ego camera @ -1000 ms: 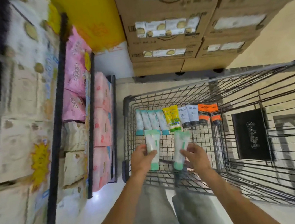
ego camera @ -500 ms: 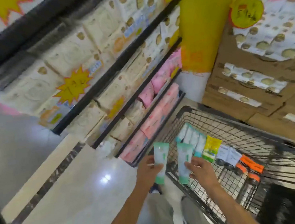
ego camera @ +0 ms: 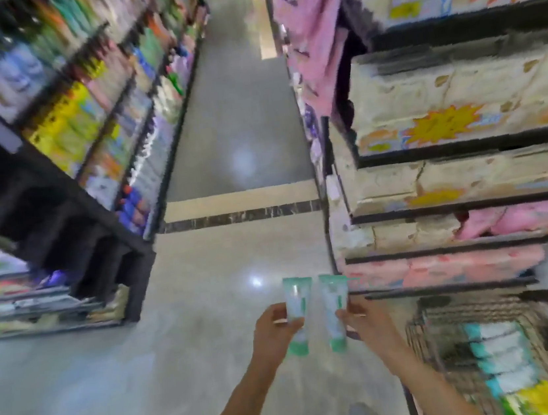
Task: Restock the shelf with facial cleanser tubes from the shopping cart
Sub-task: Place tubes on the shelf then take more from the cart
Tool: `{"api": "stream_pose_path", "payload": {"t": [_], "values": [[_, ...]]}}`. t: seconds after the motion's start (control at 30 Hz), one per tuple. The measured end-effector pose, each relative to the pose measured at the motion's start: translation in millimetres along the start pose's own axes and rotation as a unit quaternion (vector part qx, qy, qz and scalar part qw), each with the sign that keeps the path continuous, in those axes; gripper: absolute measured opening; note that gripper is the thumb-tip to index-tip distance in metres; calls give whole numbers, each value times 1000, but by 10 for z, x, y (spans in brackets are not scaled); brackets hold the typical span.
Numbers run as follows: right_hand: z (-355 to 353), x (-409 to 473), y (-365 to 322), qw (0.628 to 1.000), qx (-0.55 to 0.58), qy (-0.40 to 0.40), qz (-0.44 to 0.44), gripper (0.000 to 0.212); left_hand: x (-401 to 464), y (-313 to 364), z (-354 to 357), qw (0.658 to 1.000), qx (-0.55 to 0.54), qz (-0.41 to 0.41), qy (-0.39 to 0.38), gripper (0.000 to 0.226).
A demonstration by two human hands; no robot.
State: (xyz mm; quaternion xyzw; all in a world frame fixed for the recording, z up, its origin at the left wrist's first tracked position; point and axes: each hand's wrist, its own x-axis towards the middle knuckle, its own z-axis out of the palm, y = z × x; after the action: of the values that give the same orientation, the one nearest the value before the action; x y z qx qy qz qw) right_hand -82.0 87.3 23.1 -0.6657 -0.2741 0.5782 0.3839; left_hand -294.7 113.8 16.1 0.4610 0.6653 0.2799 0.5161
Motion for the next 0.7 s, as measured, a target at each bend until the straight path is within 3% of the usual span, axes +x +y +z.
{"api": "stream_pose_path", "payload": {"t": [0.33, 0.7], "values": [[2744, -338, -139, 981, -105, -155, -42, 8, -356, -968, -2503, 976, -109, -16, 186, 29], [5649, -928, -244, 920, -199, -320, -106, 11, -899, -1708, -4933, 917, -195, -19, 349, 28]]}}
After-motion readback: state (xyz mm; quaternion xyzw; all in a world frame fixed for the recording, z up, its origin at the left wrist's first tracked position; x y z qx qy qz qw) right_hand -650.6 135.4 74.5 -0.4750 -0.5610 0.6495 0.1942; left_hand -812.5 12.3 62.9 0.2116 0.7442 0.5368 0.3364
